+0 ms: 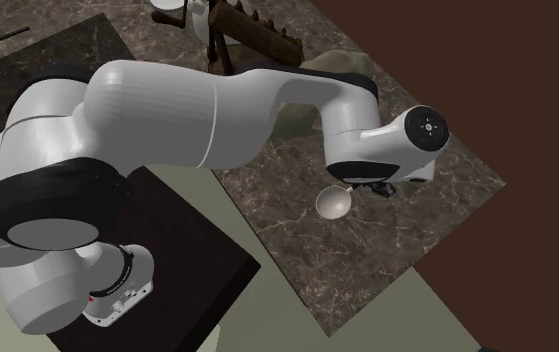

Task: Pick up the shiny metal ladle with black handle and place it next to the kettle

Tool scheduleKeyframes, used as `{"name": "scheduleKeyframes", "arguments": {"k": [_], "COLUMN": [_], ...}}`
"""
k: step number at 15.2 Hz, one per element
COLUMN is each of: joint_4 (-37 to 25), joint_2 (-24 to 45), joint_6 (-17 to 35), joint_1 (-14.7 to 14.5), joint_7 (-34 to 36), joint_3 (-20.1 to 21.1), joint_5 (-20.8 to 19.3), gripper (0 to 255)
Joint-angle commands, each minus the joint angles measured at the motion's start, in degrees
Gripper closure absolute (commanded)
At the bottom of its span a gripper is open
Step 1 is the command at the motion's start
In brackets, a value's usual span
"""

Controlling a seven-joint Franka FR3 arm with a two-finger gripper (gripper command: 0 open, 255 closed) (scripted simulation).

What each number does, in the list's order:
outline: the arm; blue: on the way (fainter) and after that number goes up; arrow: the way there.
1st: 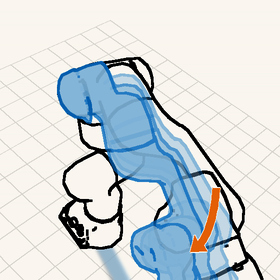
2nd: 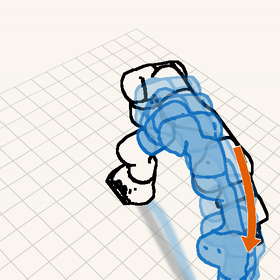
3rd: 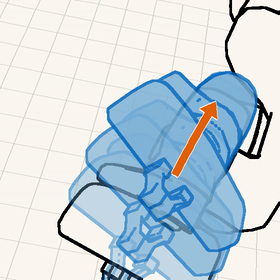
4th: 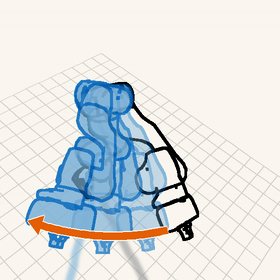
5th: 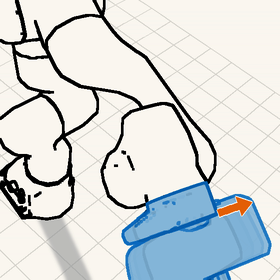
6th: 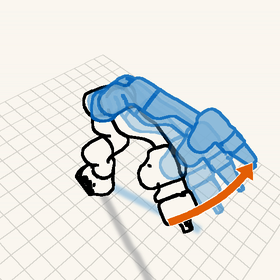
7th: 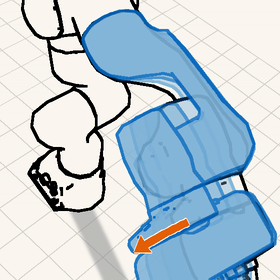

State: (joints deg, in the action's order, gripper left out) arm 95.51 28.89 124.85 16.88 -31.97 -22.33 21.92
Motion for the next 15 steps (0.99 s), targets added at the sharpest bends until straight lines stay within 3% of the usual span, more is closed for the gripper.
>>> {"name": "scheduleKeyframes", "arguments": {"k": [1, 15], "joint_4": [-0.5, -5.6], "joint_2": [-0.4, -4.4], "joint_6": [-0.9, -9.5], "joint_1": [-0.1, -0.5], "joint_7": [0.3, 2.9], "joint_3": [-0.2, -1.5], "joint_5": [-0.3, -3.0], "gripper": [255, 255]}}
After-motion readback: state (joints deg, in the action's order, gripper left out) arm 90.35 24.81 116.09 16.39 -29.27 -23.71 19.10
